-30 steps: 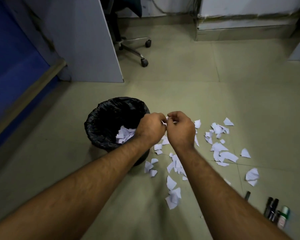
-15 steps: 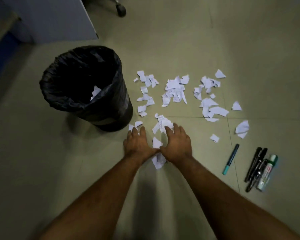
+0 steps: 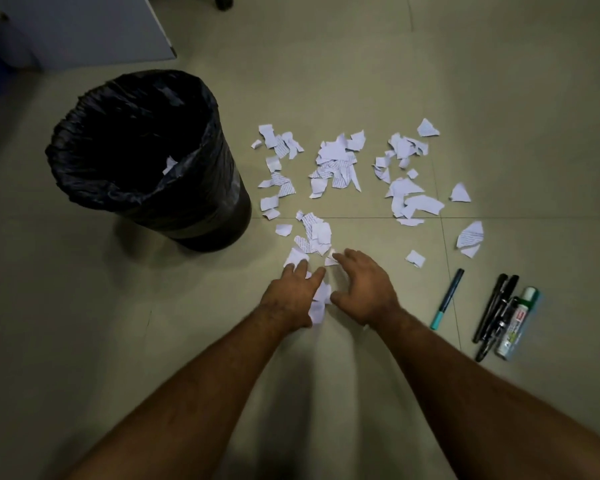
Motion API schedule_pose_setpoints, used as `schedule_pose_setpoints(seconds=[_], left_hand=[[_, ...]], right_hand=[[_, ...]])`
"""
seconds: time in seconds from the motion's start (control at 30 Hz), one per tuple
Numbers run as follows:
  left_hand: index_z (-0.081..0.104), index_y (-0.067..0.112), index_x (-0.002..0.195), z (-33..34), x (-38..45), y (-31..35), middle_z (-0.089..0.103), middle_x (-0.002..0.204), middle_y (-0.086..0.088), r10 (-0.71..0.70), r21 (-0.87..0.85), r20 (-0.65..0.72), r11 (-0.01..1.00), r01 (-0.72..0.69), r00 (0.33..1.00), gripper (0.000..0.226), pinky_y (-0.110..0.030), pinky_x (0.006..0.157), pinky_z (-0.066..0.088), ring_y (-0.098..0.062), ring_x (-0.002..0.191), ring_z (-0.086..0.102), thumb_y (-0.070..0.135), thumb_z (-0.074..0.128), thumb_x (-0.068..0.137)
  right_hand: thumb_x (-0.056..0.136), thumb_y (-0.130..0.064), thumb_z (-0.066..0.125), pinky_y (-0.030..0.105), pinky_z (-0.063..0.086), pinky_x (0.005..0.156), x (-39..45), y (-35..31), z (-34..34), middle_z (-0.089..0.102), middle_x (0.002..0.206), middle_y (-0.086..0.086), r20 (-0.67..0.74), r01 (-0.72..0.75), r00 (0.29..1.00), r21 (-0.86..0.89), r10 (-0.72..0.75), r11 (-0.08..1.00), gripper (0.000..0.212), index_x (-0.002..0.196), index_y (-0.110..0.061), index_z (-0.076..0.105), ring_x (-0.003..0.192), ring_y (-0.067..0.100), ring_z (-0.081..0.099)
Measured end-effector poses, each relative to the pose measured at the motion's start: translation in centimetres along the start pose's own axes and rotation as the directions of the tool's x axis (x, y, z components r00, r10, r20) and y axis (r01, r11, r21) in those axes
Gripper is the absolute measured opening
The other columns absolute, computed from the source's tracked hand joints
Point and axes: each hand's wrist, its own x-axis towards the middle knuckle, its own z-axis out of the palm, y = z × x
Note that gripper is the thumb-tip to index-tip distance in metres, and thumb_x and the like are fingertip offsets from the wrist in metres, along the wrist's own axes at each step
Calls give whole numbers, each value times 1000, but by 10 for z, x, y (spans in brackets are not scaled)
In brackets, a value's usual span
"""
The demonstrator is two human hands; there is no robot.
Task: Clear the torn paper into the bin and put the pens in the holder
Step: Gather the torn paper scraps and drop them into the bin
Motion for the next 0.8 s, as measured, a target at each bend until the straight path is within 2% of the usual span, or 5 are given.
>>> schedule_pose_setpoints(seconds=[0.17, 0.33, 0.5, 0.67, 0.8], left_hand=[[53, 16, 131, -7, 26, 9, 55, 125, -10, 4, -122, -220, 992, -31, 975, 42, -35, 89, 45, -30, 111, 55, 19, 56, 90], [53, 16, 135, -19, 62, 30, 58, 120, -16, -78, -305, -369, 952, -41, 926, 46, -42, 87, 49, -36, 108, 56, 12, 56, 89], [39, 22, 145, -38, 95, 40, 44, 140, -11, -120, -191, -504, 981, 26, 856, 72, -42, 92, 46, -33, 123, 46, 31, 67, 80], [15, 27, 154, -62, 126, 26, 11, 162, -14, -143, -232, -218, 968, 91, 965, 112, -52, 115, 24, -34, 149, 13, 55, 75, 63], [10, 28, 154, -68, 130, 15, 15, 161, -11, -41, -186, -14, 982, 38, 999, 122, -54, 112, 32, -38, 147, 16, 63, 72, 55]], right_hand=[[68, -30, 64, 43, 45, 102, 3, 13, 10, 58, 133, 20, -65, -3, 998, -75, -2, 997, 62, 127, -10, 62, 121, 40, 55], [82, -32, 66, 44, 40, 106, 19, 34, 3, 55, 137, 17, -276, -153, 954, -112, 117, 982, 53, 130, -12, 58, 127, 37, 51], [80, -50, 65, 48, 29, 114, 48, 61, -18, 39, 151, 19, -424, -299, 881, -162, 208, 940, 78, 144, -12, 42, 141, 39, 35], [83, -68, 51, 53, 14, 118, 81, 66, -26, 17, 162, 15, -283, -440, 878, -159, 387, 884, 90, 154, -22, 21, 150, 35, 13], [82, -59, 53, 50, 33, 107, 83, 55, -17, 50, 144, 13, -275, -232, 945, -185, 176, 955, 64, 134, -21, 56, 133, 37, 44]])
